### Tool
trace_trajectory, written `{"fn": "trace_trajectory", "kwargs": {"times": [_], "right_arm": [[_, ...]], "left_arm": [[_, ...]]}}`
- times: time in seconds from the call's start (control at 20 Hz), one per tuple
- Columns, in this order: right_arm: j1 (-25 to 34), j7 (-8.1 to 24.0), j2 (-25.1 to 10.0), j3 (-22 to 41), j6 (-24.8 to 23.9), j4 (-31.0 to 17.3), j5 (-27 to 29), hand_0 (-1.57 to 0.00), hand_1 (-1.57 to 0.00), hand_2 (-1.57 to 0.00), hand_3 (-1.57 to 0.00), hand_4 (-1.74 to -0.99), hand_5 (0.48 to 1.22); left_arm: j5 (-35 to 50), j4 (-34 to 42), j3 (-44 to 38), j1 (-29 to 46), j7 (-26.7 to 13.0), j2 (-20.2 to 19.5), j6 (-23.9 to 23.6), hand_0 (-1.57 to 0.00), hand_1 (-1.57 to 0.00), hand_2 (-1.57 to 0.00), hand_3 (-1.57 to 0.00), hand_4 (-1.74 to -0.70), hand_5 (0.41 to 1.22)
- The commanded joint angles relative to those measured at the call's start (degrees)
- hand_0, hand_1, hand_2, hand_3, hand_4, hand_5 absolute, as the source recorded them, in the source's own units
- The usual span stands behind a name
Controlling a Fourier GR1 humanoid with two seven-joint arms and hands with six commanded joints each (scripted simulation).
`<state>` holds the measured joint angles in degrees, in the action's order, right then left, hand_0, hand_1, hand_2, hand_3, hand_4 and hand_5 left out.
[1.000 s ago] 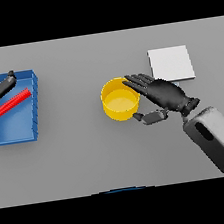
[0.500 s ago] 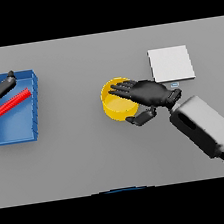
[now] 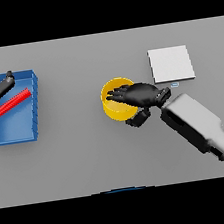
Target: Pick up the red beaker and tilt it to pour out 1 green nut into yellow bowl. Pick up the yellow bowl and place it on the metallic measuring scale.
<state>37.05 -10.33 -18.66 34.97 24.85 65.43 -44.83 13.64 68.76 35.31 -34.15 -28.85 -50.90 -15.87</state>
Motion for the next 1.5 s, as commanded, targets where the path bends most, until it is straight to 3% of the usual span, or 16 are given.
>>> {"fn": "trace_trajectory", "kwargs": {"times": [0.0, 0.2, 0.35, 0.45, 0.55, 0.6, 0.65, 0.7, 0.8, 0.9, 1.15, 1.2, 1.35, 1.45], "right_arm": [[0.4, -0.5, -0.3, 0.5, 1.0, 0.2, -0.1, 0.00, 0.00, 0.00, 0.00, -1.306, 0.681], [1.5, 0.4, 0.8, 1.5, 1.2, -1.9, -1.0, 0.00, 0.00, 0.00, -0.01, -1.308, 0.729], [1.8, 0.9, 0.5, 2.3, 2.3, -1.6, -1.6, -0.09, -0.11, -0.13, -0.16, -1.362, 0.820], [1.5, 0.0, 0.0, 2.9, 2.2, -1.6, -2.3, -0.51, -0.44, -0.39, -0.36, -1.425, 0.964], [2.3, 1.4, 0.7, 2.9, 4.4, -1.8, -1.8, -0.89, -0.85, -0.81, -0.59, -1.534, 1.057], [1.9, -0.3, -0.1, 3.1, 5.1, -1.4, -1.4, -1.03, -0.99, -0.97, -0.69, -1.571, 1.090], [2.0, -0.5, -0.5, 3.1, 6.3, -1.1, -0.8, -1.14, -1.11, -1.09, -0.87, -1.604, 1.116], [2.1, -0.6, -0.5, 3.3, 6.2, -1.4, -0.8, -1.22, -1.20, -1.18, -0.93, -1.628, 1.137], [1.9, 0.7, -0.5, 3.1, 7.0, -0.5, -0.1, -1.35, -1.33, -1.28, -1.09, -1.667, 1.167], [2.0, -0.1, -1.0, 3.0, 6.8, -0.4, 0.2, -1.43, -1.42, -1.35, -1.16, -1.694, 1.187], [1.6, 2.1, -3.0, 1.9, 7.9, 3.2, 1.6, -1.52, -1.52, -1.47, -1.19, -1.726, 1.210], [1.9, 1.0, -3.9, 1.5, 8.4, 4.1, 2.5, -1.53, -1.53, -1.49, -1.19, -1.729, 1.212], [3.7, 2.9, -5.5, 0.2, 11.2, 7.7, 4.3, -1.55, -1.55, -1.51, -1.38, -1.731, 1.216], [4.1, 5.2, -7.2, -1.3, 12.9, 10.8, 5.3, -1.56, -1.56, -1.53, -1.35, -1.728, 1.218]], "left_arm": [[-0.1, -0.9, 0.1, -0.7, -0.4, 0.5, 0.4, 0.00, 0.00, 0.00, 0.00, -0.80, 0.736], [0.0, -2.3, -0.1, -1.7, 0.4, 1.0, 1.1, 0.00, 0.00, 0.00, 0.00, -0.79, 0.729], [-0.1, -1.8, 0.0, -1.6, 0.5, 1.1, 0.8, 0.00, 0.00, 0.00, 0.00, -0.79, 0.723], [0.2, -1.5, -0.5, -0.8, 1.1, 0.4, 0.6, 0.00, 0.00, 0.00, 0.00, -0.79, 0.723], [0.1, -1.5, -0.4, -1.2, 0.8, 0.2, 0.9, 0.00, 0.00, 0.00, 0.00, -0.80, 0.726], [0.3, -1.0, -0.6, -1.0, 0.9, -0.1, 0.8, 0.00, 0.00, 0.00, 0.00, -0.80, 0.727], [0.2, -1.1, -0.5, -0.8, 0.8, -0.1, 0.7, 0.00, 0.00, 0.00, 0.00, -0.80, 0.728], [0.2, -0.5, -0.4, -0.6, 0.3, 0.1, 0.4, 0.00, 0.00, 0.00, 0.00, -0.80, 0.727], [0.4, -0.9, -0.4, -0.8, 0.2, 0.2, 0.4, 0.00, 0.00, 0.00, 0.00, -0.80, 0.726], [0.6, -0.8, -0.7, -0.6, 0.7, -0.2, 0.5, 0.00, 0.00, 0.00, 0.00, -0.80, 0.726], [0.1, 0.7, -0.1, -0.5, -0.6, -0.4, 0.2, 0.00, 0.00, 0.00, 0.00, -0.80, 0.724], [0.3, 0.7, -0.2, -0.3, 0.0, -0.5, 0.3, 0.00, 0.00, 0.00, 0.00, -0.80, 0.724], [0.3, 0.9, -0.4, -0.9, -0.7, -1.0, 0.6, 0.00, 0.00, 0.00, 0.00, -0.80, 0.721], [0.0, 0.6, -0.1, -1.2, -0.8, -0.2, 0.2, 0.00, 0.00, 0.00, 0.00, -0.80, 0.719]]}}
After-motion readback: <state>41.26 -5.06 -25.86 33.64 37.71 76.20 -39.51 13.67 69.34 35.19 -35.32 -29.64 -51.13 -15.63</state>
